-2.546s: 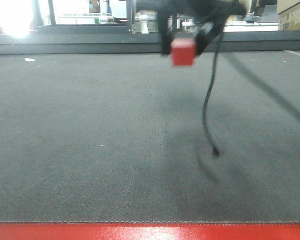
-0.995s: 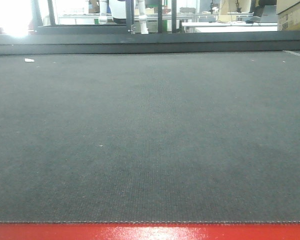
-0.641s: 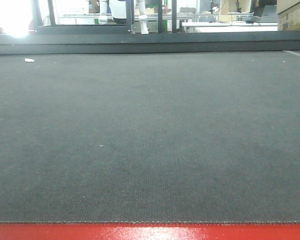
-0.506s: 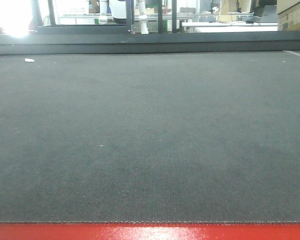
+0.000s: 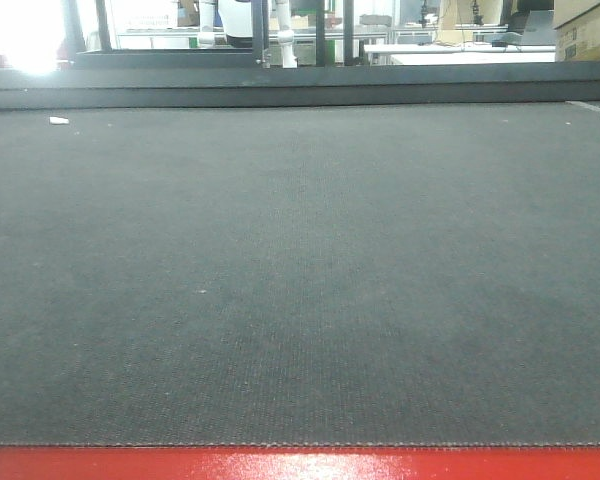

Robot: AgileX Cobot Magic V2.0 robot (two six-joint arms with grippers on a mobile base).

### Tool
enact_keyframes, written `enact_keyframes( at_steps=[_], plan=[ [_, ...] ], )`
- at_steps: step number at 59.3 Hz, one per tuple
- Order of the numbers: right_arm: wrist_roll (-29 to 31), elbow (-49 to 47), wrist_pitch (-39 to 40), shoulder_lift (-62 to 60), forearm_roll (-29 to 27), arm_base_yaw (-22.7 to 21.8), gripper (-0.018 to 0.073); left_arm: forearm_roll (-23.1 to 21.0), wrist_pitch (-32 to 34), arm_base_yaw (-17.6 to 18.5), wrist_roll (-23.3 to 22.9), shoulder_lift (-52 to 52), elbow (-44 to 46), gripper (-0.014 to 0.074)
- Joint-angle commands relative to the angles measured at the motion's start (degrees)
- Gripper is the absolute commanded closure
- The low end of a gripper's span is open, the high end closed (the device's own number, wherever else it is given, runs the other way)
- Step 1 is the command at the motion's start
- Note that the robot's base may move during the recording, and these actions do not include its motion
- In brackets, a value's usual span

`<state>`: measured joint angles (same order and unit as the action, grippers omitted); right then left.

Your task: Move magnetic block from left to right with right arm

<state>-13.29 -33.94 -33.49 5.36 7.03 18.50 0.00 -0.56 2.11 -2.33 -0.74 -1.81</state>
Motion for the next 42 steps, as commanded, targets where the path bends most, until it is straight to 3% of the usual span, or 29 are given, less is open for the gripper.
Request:
enact_keyframes(
  at_steps=[1, 42],
  plan=[
    [0.5, -1.8, 4.9, 0.9, 0.9, -0.3, 0.0402, 0.0, 5.3, -0.1, -0.4, -0.8, -0.5, 0.0713],
    [0.5, -1.7, 4.9, 0.9, 0.9, -0.3, 0.0402, 0.0, 5.3, 0.0, -0.4, -0.8, -0.5, 0.0713]
  ],
)
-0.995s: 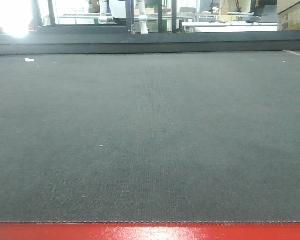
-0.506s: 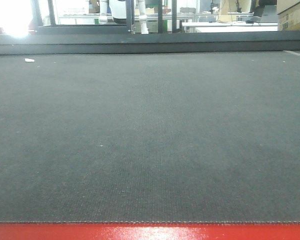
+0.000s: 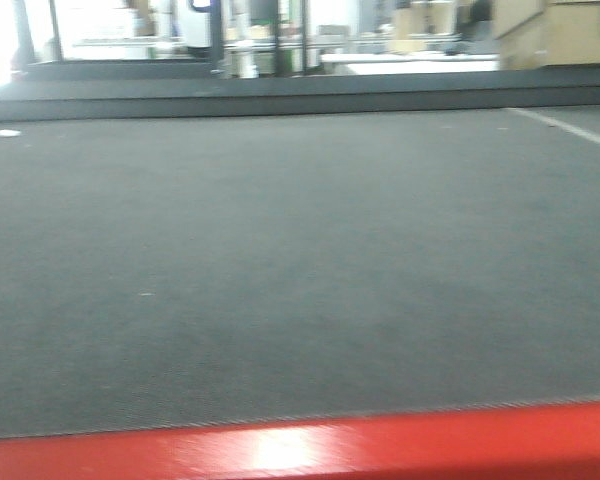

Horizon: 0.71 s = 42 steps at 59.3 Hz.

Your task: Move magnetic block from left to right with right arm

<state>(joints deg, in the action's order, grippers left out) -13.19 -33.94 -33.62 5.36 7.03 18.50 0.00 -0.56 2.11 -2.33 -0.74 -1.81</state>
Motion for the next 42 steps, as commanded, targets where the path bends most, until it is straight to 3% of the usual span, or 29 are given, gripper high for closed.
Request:
enact_keyframes(
  at_steps=[1, 31, 42],
  plan=[
    [0.4, -1.7, 5.1, 0.9, 0.9, -0.3, 0.0402, 0.0, 5.3, 0.0, -0.4, -0.8, -0.5, 0.0712],
    [0.4, -1.7, 5.0, 0.9, 0.9, -0.3, 0.0402, 0.0, 5.3, 0.0, -0.4, -0.8, -0.5, 0.0713],
    [0.4, -1.7, 5.0, 0.9, 0.9, -0.3, 0.0402, 0.0, 5.3, -2.4, -0.4, -0.8, -0.5, 0.0712]
  ],
)
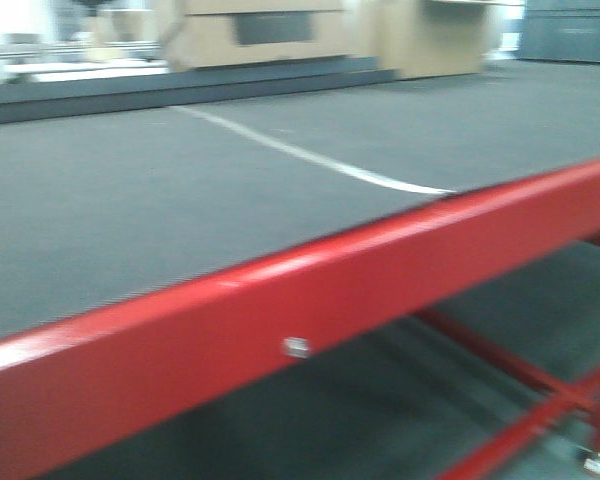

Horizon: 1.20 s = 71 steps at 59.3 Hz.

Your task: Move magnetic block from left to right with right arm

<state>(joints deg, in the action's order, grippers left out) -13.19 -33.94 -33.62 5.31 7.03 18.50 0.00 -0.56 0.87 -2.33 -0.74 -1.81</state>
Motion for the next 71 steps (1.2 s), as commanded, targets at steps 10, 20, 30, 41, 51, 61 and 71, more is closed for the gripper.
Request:
enact_keyframes(
  at_steps=[10, 20, 30, 41, 51, 61, 71],
  plan=[
    [0.4, -1.7, 5.0, 0.9, 0.9, -0.3, 0.0402, 0.0, 5.3, -3.5, -0.4, -0.8, -0.5, 0.0713],
    [0.4, -1.7, 5.0, 0.9, 0.9, -0.3, 0.0402, 0.0, 5.3, -3.2, -0.4, -0.8, -0.5, 0.0713],
    [0.4, -1.7, 5.0, 0.9, 0.9, -0.3, 0.0402, 0.0, 5.3, -1.5, -0.4, -0.8, -0.5, 0.0713],
    [0.4, -1.7, 5.0, 0.9, 0.9, -0.3, 0.0402, 0.0, 5.3, 0.3, -0.4, -0.8, -0.5, 0.0713],
    [0.4, -1.7, 5.0, 0.9, 0.9, -0.3, 0.0402, 0.0, 5.3, 1.0, -0.4, -0.8, -0.5, 0.0713],
    [0.4, -1.7, 5.0, 0.9, 0.9, -0.3, 0.0402, 0.0, 5.3, 0.2, -0.4, -0.8, -0.5, 0.0713],
    [0.4, -1.7, 5.0, 0.9, 0.9, -0.3, 0.0402, 0.0, 5.3, 0.2, -0.4, -0.8, -0.5, 0.0713]
  ],
)
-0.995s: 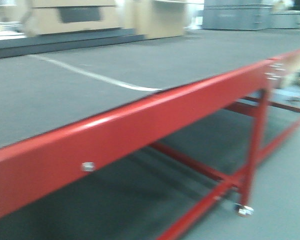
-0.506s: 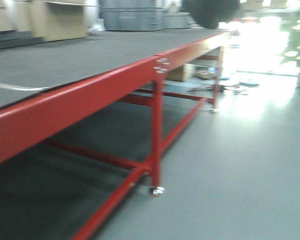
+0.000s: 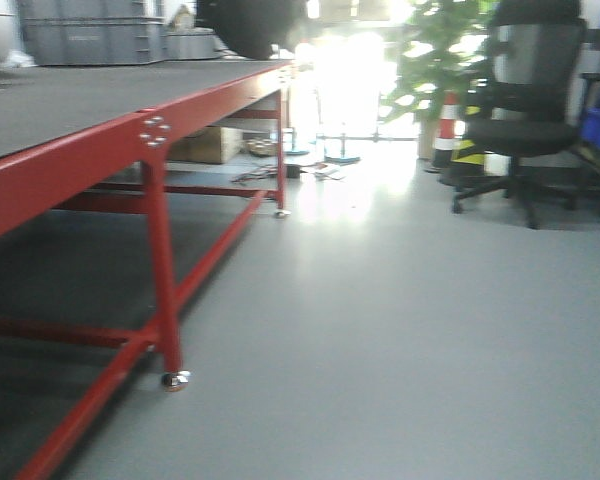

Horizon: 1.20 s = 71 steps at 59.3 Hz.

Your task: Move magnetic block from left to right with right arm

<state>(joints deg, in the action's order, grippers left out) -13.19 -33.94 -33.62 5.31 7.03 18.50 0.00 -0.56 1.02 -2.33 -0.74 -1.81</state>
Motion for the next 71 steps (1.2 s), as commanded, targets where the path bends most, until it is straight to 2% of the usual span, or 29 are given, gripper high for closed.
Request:
enact_keyframes(
  at_steps=[1, 71],
  plan=[
    [0.4, -1.7, 5.0, 0.9, 0.9, -0.3, 0.0402, 0.0, 5.3, 0.1, -0.4, -0.8, -0.5, 0.0713],
    [0.4, -1.7, 5.0, 0.9, 0.9, -0.3, 0.0402, 0.0, 5.3, 0.2, -0.4, -0.9, -0.5, 0.0713]
  ],
)
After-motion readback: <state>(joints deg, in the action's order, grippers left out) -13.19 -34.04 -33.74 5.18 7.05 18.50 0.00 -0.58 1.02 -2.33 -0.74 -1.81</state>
